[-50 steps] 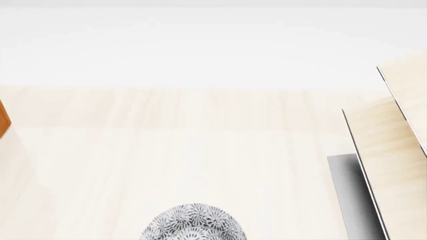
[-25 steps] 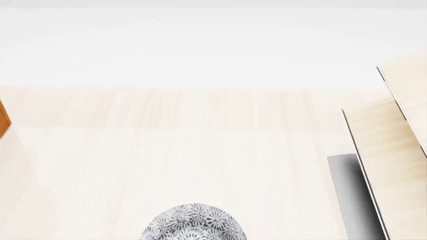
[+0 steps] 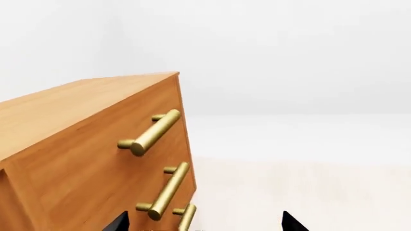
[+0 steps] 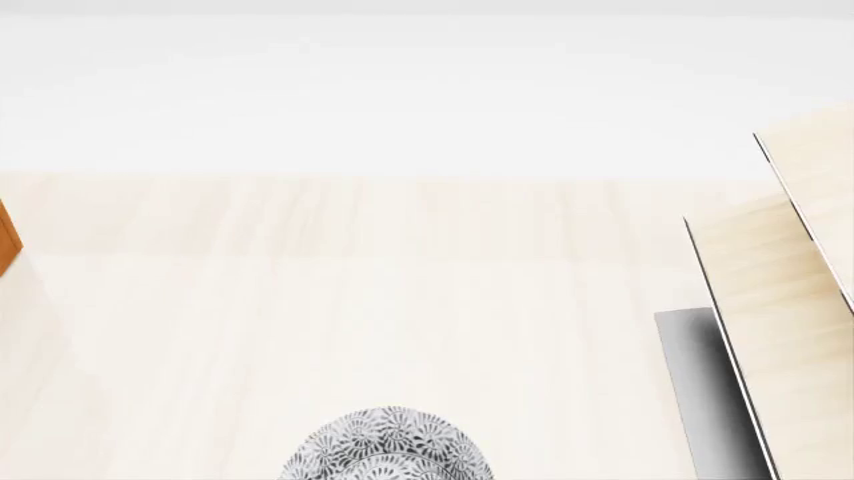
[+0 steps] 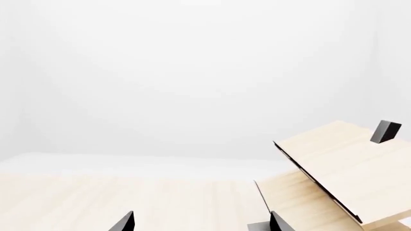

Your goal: Close the top drawer of the cabinet and put the bowl on top of it.

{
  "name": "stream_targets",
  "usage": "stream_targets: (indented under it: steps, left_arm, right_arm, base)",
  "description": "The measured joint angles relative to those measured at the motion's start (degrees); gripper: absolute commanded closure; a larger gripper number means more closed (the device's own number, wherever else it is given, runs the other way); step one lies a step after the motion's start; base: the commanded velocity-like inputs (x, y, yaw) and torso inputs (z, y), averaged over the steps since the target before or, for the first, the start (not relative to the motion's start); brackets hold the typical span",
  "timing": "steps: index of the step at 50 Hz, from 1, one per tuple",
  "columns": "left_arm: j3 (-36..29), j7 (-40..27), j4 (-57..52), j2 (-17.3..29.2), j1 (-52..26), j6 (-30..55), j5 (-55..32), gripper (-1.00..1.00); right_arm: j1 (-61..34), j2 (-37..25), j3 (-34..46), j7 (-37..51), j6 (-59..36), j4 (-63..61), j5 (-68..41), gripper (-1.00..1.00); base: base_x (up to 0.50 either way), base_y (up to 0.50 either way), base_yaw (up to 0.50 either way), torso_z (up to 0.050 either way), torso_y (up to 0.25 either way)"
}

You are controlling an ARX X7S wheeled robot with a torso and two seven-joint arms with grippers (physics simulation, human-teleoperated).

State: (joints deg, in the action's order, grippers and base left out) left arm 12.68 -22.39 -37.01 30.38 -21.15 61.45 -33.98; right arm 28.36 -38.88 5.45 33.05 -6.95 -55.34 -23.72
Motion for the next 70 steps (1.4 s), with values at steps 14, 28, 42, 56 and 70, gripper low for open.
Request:
stream_targets:
  steps: [14,28,42,56,70]
  left_arm:
    - [1.3,-0.7,-14.6,-1.0,12.8,-2.5,-1.2,-1.0]
    - [-0.8,-6.8,-20.8,4.6,23.1,-11.2,-6.4,-1.0]
    - [-4.2,-11.5,-21.7,10.6,31.2,-21.4,-8.1,-1.0]
    - [-5.1,-16.5,-20.1,16.4,22.6,-19.1,-21.4,-1.0]
    - [-10.5,-21.7,-13.7,20.0,2.0,-12.2,-39.0,-1.0]
  right_arm:
    - [0.4,-0.4,0.1,0.2,0.3,-0.1,0.1,-1.0]
    - [1.0,-0.8,0.3,0.8,0.5,-0.5,0.8,-1.0]
    - [1.0,-1.2,0.8,1.1,0.5,-0.6,1.2,-1.0]
    - [1.0,-1.6,1.1,1.2,0.7,-0.5,1.5,-1.0]
    - [0.7,-2.0,1.3,1.5,0.7,-0.4,1.2,-1.0]
  base:
    - [0.0,0.0,0.0,0.0,0.0]
    - [0.0,0.0,0.0,0.0,0.0]
    - [0.0,0.0,0.0,0.0,0.0]
    - [0.0,0.0,0.0,0.0,0.0]
    - [0.0,0.0,0.0,0.0,0.0]
